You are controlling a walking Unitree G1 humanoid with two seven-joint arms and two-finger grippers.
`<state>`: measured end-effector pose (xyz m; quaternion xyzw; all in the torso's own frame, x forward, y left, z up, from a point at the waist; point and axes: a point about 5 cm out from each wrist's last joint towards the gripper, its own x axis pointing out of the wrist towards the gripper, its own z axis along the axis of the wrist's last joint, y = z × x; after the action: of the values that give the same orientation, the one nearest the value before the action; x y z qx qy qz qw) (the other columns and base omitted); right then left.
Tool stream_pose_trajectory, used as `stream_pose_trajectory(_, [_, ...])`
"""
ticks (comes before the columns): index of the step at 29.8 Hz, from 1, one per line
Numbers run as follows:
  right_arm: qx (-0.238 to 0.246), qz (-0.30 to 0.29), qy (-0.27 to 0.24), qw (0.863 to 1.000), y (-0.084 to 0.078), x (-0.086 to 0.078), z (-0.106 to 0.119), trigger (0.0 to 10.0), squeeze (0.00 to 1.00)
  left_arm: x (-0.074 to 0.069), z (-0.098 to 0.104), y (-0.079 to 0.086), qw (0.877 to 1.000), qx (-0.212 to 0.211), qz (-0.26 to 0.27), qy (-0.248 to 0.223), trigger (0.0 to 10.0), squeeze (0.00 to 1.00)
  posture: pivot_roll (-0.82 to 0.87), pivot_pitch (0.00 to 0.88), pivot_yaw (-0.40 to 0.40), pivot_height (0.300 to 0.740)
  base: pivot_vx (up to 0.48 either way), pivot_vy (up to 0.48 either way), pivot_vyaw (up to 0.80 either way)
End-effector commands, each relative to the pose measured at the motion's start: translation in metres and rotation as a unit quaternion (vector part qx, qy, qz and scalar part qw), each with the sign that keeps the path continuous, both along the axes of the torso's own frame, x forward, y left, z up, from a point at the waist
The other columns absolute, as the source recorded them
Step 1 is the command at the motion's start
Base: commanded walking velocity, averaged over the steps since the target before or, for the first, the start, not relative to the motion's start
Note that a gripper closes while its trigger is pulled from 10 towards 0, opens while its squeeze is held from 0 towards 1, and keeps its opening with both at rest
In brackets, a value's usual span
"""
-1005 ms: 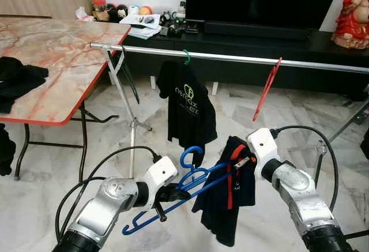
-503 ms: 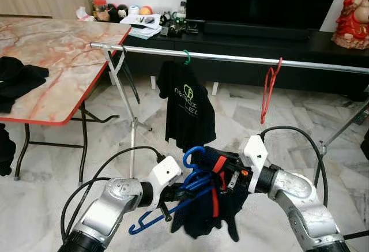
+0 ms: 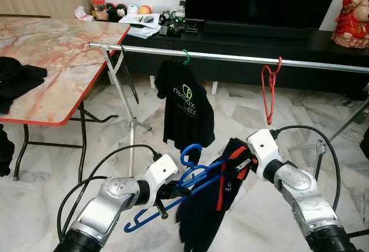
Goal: Hang hanger
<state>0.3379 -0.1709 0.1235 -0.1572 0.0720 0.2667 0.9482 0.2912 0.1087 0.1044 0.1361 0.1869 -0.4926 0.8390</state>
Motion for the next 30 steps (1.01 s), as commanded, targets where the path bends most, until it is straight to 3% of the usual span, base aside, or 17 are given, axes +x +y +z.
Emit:
stream_pose_trajectory(1, [-0.001,0.018,-0.023,1.0,0.004,0.003,0.009,10.0,0.0,-0.005,0.004,-0.002,1.0,-0.013,-0.025,0.005,10.0,0.0,0.05,0.069,-0.037,0.74,0.0,0.0,0.0])
stream_pose_trajectory(6, [0.0,0.095,-0.02,0.995,0.013,-0.007,0.01,10.0,0.0,-0.015,0.008,-0.002,0.996,-0.026,-0.076,0.026,10.0,0.0,0.05,0.069,-0.039,0.74,0.0,0.0,0.0])
stream_pose_trajectory(8, [0.006,0.117,-0.018,0.993,0.016,-0.01,0.01,10.0,0.0,-0.014,0.01,-0.002,0.997,-0.027,-0.073,0.02,10.0,0.0,0.05,0.069,-0.039,0.74,0.0,0.0,0.0])
stream_pose_trajectory(17, [0.047,0.232,-0.01,0.971,0.037,-0.031,0.016,10.0,0.0,0.001,0.011,-0.007,0.999,-0.036,-0.024,-0.003,10.0,0.0,0.05,0.071,-0.038,0.74,0.0,0.0,0.0])
stream_pose_trajectory(21, [0.075,0.264,-0.007,0.961,0.04,-0.039,0.023,10.0,0.0,0.013,0.009,-0.009,0.999,-0.031,0.032,-0.03,10.0,0.0,0.04,0.072,-0.036,0.74,0.0,0.0,0.0])
stream_pose_trajectory(25, [0.071,0.265,-0.004,0.962,0.04,-0.041,0.022,10.0,0.0,0.019,0.008,-0.009,0.997,-0.033,0.06,-0.039,10.0,0.0,0.04,0.073,-0.035,0.74,0.0,0.0,0.0])
stream_pose_trajectory(30, [0.049,0.158,-0.006,0.986,0.026,-0.025,0.012,10.0,0.0,0.021,0.009,-0.01,0.995,-0.051,0.079,-0.046,10.0,0.0,0.04,0.073,-0.035,0.74,0.0,0.0,0.0])
